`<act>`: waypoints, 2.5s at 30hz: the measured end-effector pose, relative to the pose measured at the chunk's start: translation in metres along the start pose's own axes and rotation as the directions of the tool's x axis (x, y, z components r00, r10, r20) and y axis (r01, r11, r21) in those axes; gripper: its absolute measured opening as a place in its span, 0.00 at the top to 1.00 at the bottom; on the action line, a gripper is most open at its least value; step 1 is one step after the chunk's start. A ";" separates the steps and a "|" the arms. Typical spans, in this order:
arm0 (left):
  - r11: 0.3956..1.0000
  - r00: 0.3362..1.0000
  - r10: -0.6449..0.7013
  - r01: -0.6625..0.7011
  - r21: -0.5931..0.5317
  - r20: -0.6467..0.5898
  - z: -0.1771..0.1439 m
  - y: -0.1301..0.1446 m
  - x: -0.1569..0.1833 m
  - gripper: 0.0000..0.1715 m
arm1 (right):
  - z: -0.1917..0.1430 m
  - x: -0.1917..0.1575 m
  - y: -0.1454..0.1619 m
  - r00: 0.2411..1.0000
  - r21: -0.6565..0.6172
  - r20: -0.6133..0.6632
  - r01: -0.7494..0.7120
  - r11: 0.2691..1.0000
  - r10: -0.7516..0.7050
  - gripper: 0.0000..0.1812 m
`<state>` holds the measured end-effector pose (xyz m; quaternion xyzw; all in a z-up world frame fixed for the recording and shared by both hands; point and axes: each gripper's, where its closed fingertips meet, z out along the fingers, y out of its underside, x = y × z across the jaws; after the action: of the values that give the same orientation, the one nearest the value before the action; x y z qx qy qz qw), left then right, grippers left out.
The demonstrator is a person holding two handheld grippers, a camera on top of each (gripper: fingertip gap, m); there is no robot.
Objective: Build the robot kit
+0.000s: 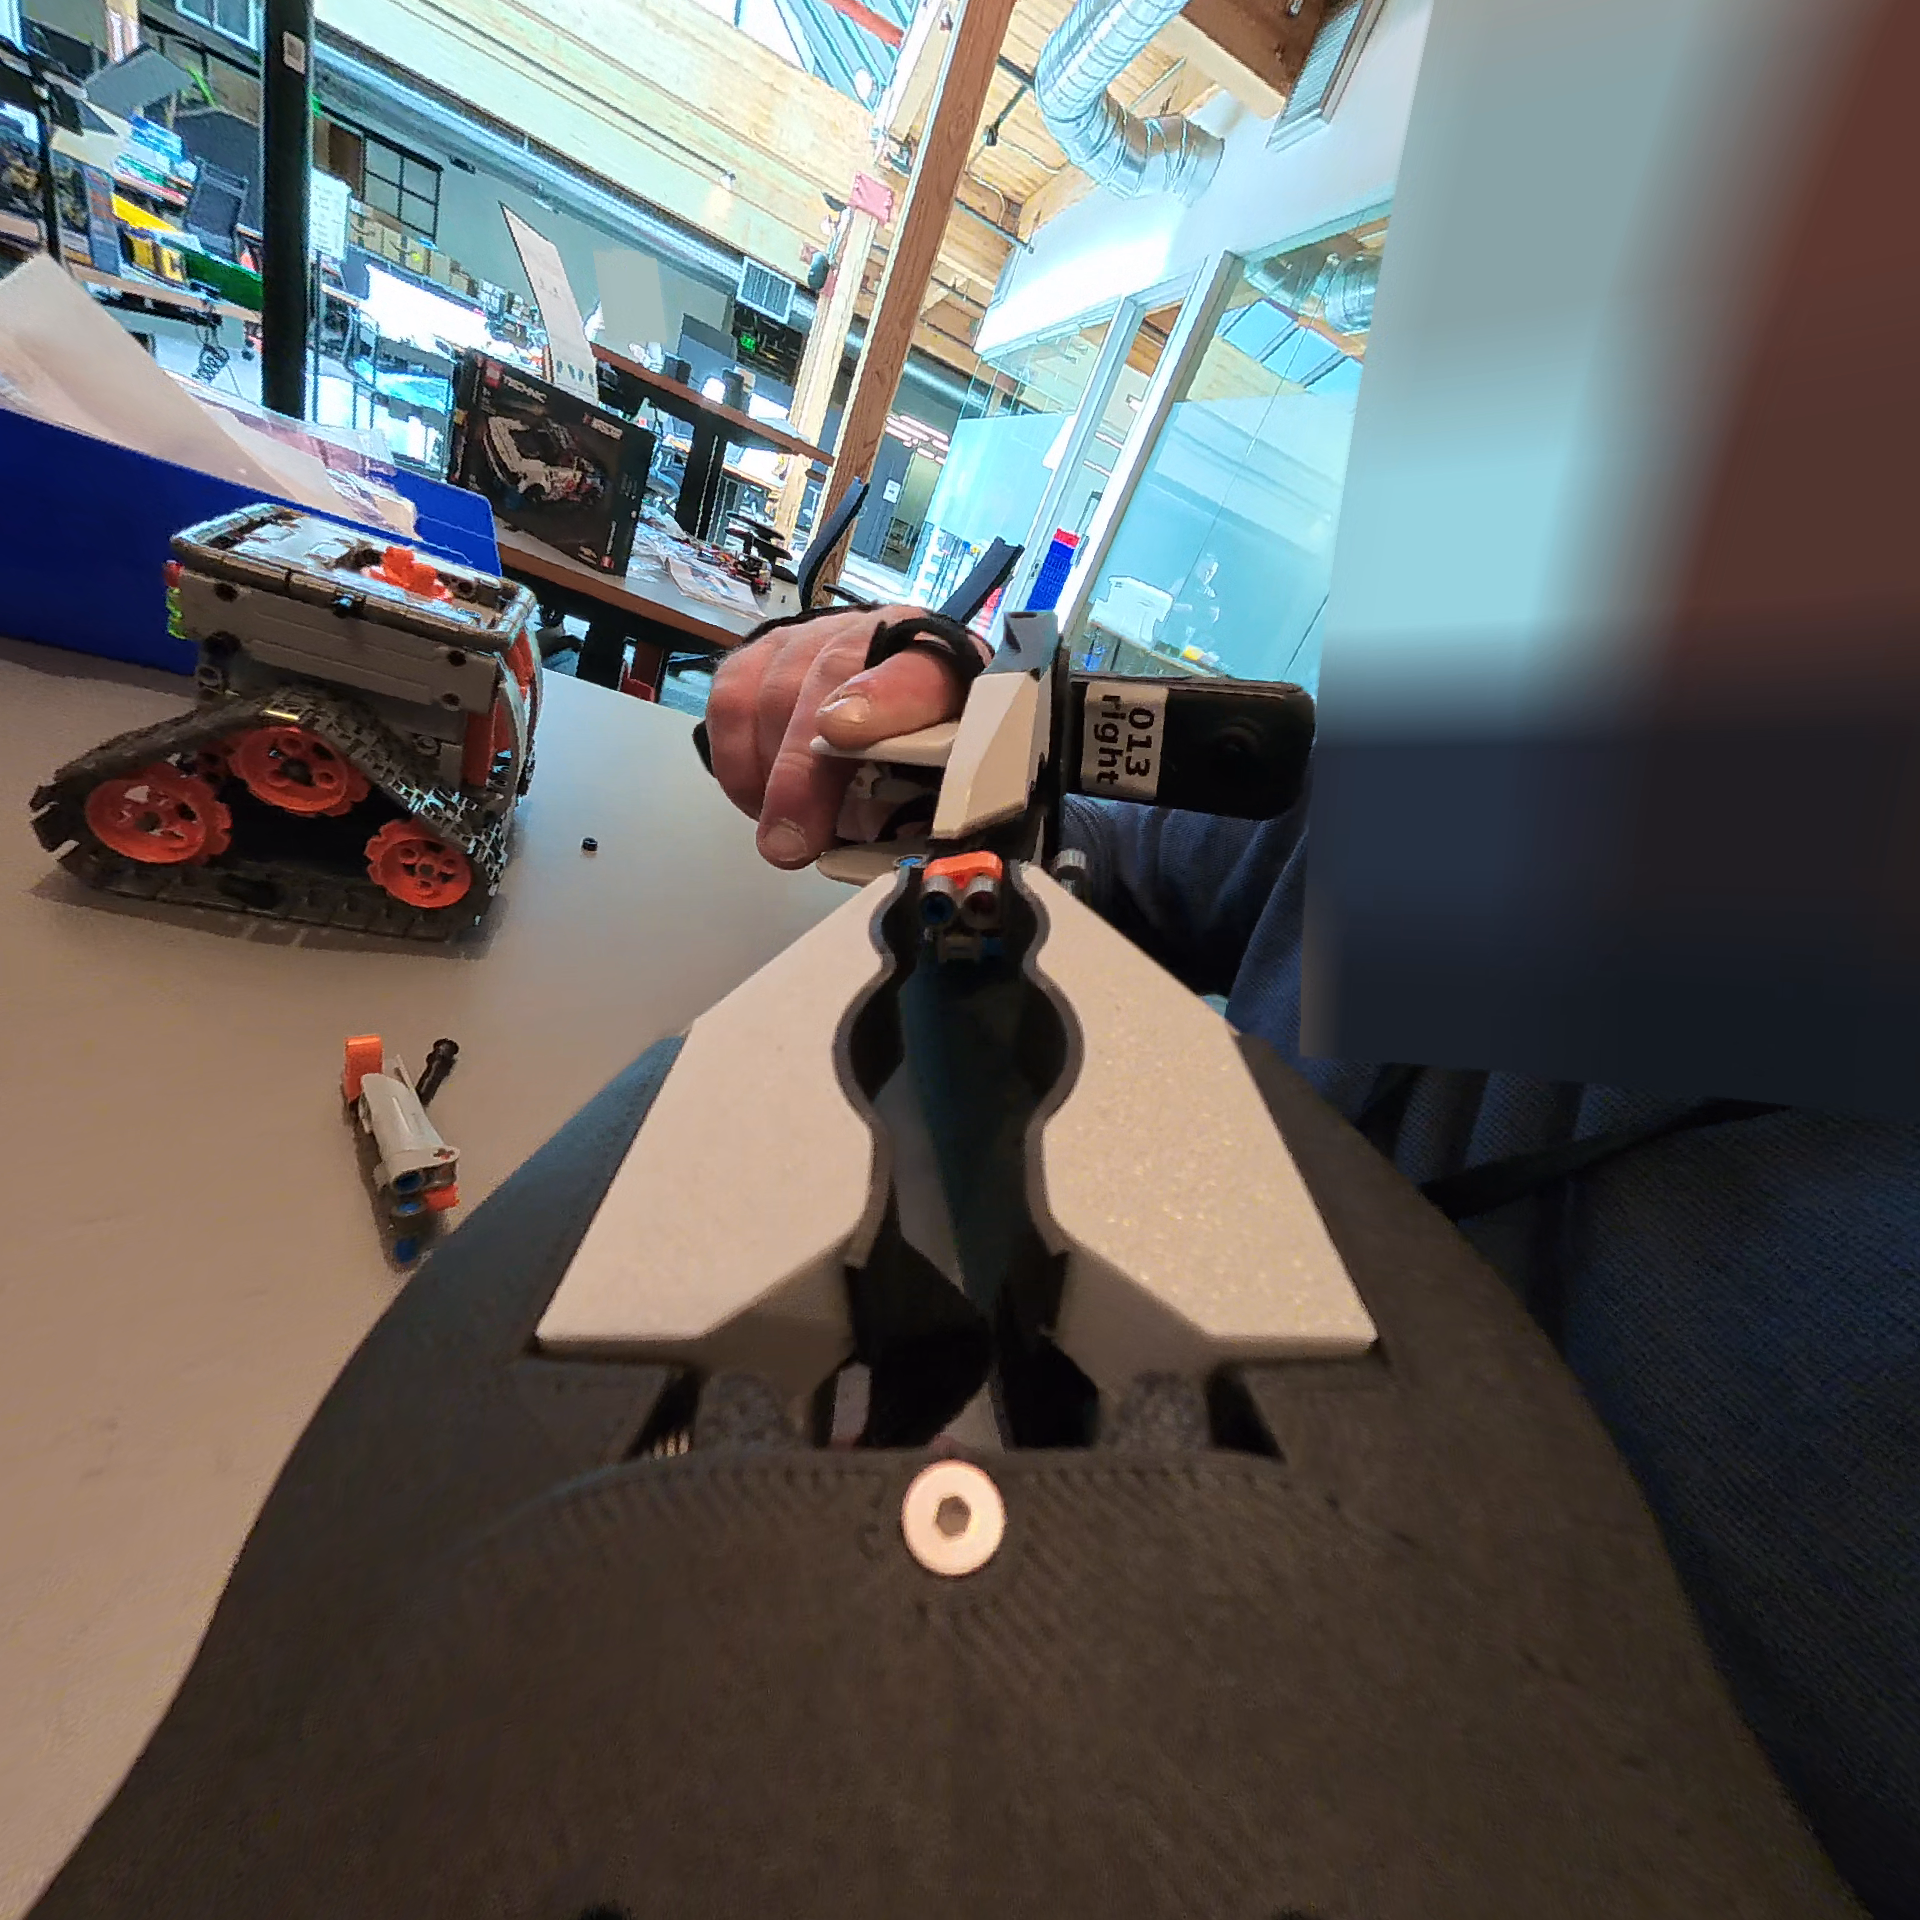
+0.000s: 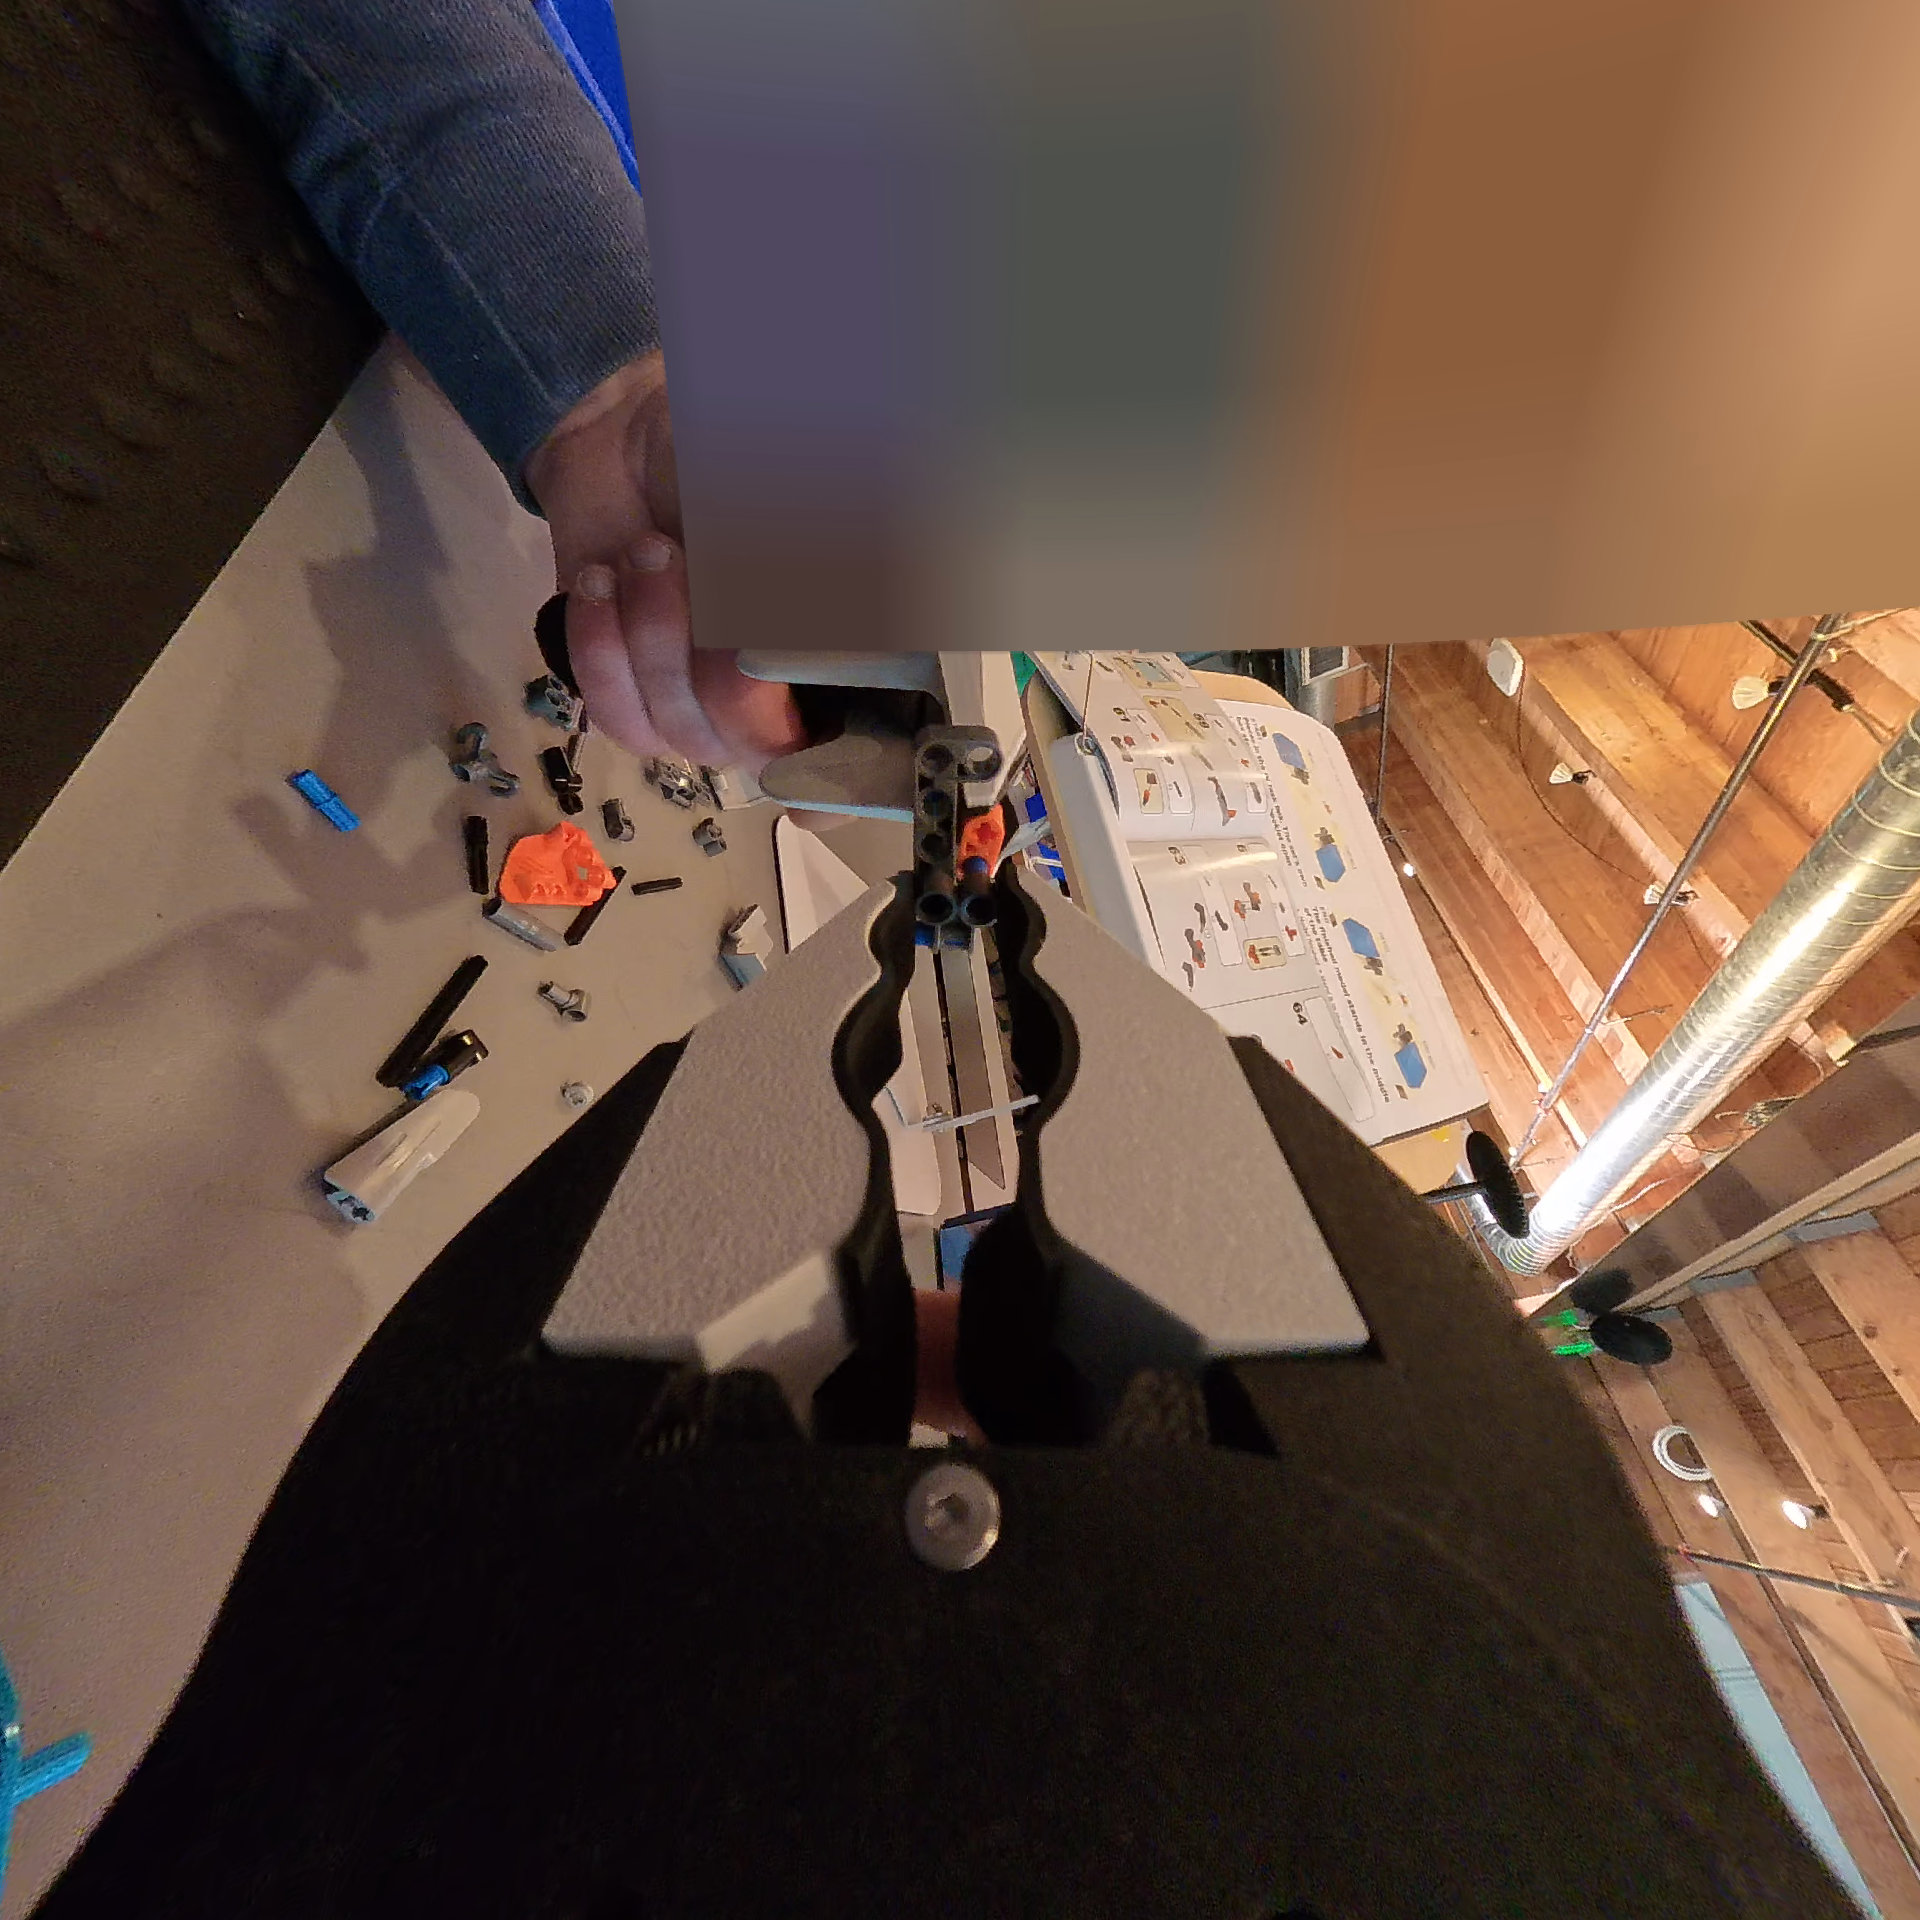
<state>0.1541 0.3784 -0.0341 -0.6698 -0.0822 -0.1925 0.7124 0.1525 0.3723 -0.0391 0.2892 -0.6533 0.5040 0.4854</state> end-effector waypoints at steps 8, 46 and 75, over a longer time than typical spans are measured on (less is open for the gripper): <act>1.000 1.000 -0.009 0.009 0.029 -0.011 0.000 0.000 0.000 0.92 | 0.001 0.001 0.000 0.999 -0.007 -0.029 0.040 0.999 -0.041 0.93; 0.987 0.914 -0.137 0.156 0.021 -0.382 0.001 0.006 0.042 0.92 | -0.010 -0.004 -0.047 0.988 0.219 0.078 -0.146 0.965 0.132 0.93; 0.923 0.992 0.101 -0.066 -0.379 0.074 0.013 0.085 -0.025 0.92 | -0.027 -0.085 0.024 0.906 -0.058 0.404 -0.115 0.992 0.129 0.92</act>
<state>0.1659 0.3981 -0.1204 -0.8048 -0.0479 -0.1429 0.5740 0.1719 0.3956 -0.1265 0.3383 -0.7650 0.4512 0.3110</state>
